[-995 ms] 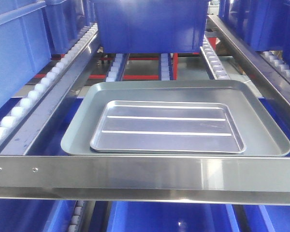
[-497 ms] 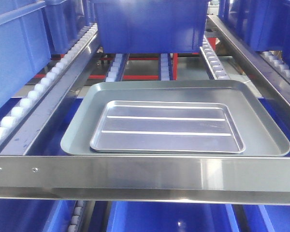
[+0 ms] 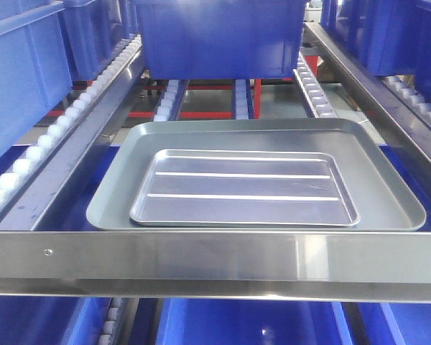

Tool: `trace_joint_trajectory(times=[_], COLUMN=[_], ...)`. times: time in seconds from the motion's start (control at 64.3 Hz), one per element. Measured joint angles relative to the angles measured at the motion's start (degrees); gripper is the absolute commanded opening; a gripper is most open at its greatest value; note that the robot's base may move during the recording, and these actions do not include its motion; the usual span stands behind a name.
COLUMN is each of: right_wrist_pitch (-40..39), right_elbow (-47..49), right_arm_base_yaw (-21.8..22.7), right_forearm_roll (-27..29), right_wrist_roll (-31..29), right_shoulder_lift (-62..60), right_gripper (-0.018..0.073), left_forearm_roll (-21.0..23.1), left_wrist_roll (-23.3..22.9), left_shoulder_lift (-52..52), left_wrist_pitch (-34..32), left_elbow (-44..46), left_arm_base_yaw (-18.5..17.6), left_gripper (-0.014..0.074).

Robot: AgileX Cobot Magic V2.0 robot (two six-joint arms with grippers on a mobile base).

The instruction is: Grab silver tray and stack on right shelf

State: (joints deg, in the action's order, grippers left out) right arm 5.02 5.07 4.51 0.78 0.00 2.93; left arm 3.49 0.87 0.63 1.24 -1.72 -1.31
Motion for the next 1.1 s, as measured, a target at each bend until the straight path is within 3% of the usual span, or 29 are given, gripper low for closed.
trace_joint_trajectory(times=[0.171, 1.104], right_wrist_pitch=[-2.67, -3.12], right_elbow=[-6.62, -6.7], right_arm_base_yaw=[0.14, 0.49], right_forearm_roll=[0.11, 0.11], right_wrist_roll=[0.0, 0.0], right_shoulder_lift=[-3.34, -3.48], right_gripper=[0.0056, 0.0056], left_forearm_roll=[0.0, 0.0], left_wrist_roll=[0.0, 0.0], left_shoulder_lift=[0.0, 0.0], left_wrist_pitch=[-0.11, -0.11], left_elbow=[0.0, 0.0], left_arm_base_yaw=[0.0, 0.0], left_gripper=[-0.0101, -0.0101])
